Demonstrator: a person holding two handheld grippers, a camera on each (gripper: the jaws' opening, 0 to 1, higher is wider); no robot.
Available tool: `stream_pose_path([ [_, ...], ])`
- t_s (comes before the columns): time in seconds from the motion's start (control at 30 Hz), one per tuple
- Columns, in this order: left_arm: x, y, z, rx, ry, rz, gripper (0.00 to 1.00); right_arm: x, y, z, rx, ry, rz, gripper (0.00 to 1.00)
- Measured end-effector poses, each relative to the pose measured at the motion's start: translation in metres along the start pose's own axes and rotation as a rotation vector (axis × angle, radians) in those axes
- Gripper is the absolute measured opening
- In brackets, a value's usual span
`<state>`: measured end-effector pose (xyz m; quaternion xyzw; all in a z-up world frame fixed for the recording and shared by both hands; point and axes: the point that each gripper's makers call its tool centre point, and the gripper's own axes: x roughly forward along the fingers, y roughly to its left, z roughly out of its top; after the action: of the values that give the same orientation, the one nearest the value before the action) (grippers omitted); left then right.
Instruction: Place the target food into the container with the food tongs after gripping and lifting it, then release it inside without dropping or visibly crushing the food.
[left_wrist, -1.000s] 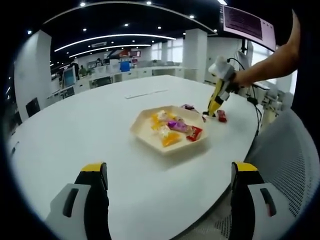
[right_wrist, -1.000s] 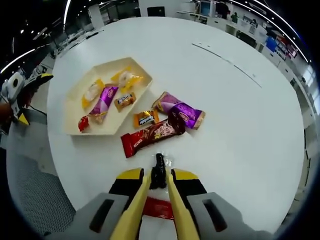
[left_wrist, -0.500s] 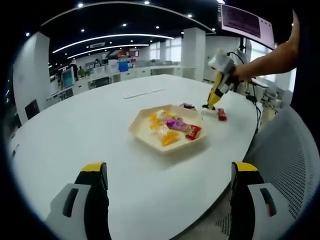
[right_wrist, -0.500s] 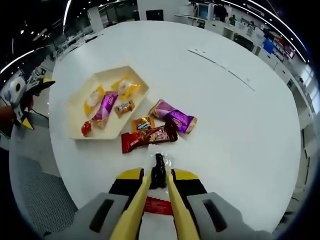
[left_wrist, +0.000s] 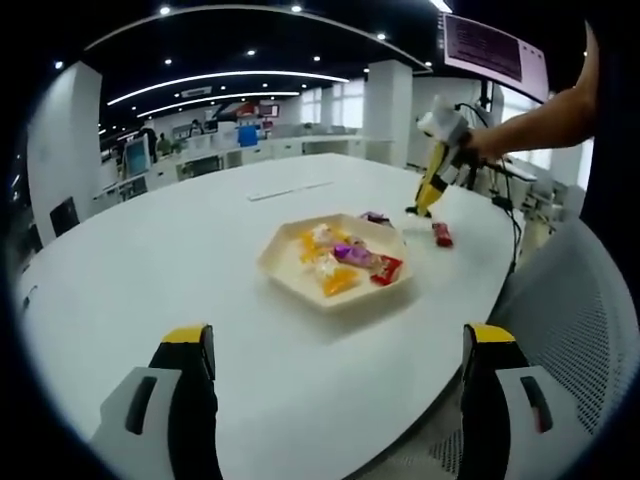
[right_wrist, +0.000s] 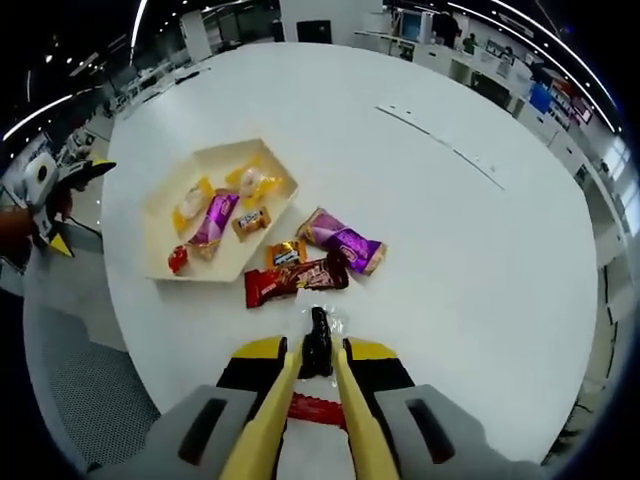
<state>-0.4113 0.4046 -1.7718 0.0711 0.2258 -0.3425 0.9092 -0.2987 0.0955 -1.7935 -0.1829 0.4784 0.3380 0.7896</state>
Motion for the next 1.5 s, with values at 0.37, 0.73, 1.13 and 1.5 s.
stream_pose_path([
  [0.37,0.0,0.001,-0.001,0.006,0.005,0.007,1.0,-0.026,-0.016,0.02,0.004,-0.032,-0.016,0.21],
  [0.73,0.0,0.003,-0.003,0.005,0.011,0.016,1.0,-0.031,-0.016,0.027,-0.023,-0.03,-0.015,0.21],
  [1.13,0.0,0.004,-0.003,0.003,0.012,0.021,1.0,-0.022,0.005,0.054,-0.052,-0.043,0.016,0.21],
  [1.5,0.0,0.003,-0.003,0.009,0.014,0.02,0.99,-0.006,0.038,0.089,-0.098,-0.069,0.06,0.22],
])
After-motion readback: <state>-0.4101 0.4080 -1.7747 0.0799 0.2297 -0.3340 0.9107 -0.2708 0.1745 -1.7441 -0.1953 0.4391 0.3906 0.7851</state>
